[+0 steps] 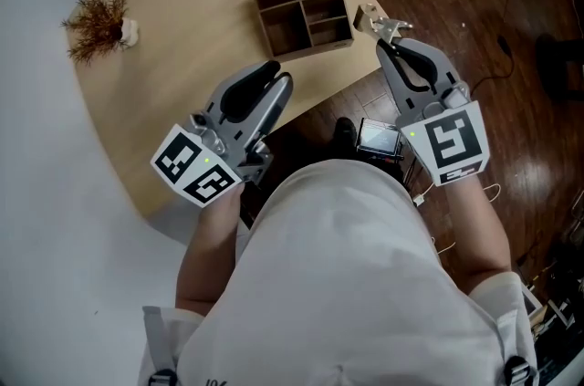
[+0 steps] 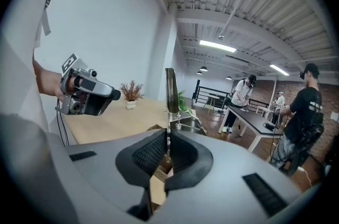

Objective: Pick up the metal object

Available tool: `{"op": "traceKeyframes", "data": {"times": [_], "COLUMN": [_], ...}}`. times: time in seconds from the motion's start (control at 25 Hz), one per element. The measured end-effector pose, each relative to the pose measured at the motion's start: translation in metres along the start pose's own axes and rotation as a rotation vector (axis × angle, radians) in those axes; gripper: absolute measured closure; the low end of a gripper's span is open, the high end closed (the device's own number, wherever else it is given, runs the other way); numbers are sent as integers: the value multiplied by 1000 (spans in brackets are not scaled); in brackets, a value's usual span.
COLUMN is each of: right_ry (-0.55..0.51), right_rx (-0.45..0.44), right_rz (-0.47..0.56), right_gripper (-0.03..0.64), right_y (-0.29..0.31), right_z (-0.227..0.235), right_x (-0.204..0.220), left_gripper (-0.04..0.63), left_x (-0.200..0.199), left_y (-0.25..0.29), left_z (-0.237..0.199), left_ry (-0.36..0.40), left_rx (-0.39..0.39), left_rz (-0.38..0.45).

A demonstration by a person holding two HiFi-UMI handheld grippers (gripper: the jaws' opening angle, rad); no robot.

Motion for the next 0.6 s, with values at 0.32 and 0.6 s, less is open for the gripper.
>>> {"op": "traceKeyframes", "data": {"times": [0.32, 0.6], "right_ry": [75, 109], "right_rx": [-6, -8], "right_rz": [1, 10], "right_gripper": [612, 612], "right_y": [-10, -25], "right_z": [-1, -4], "right_x": [3, 5], "left_gripper": [515, 515], "left_x": [3, 5], "left_y": [-3, -9], "left_z": [10, 18], "left_ry": [-9, -14], "left_rx": [6, 3], "left_rz": [-9, 1]}}
Point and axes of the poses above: the fingertips, and each gripper's own axes: y forward along the fingers, z to its right, x out of its underside, the point moved 5 cm from there along -y, backward along the fingers, and after that the axes turned 8 degrees about x, right-handed, at the moved point
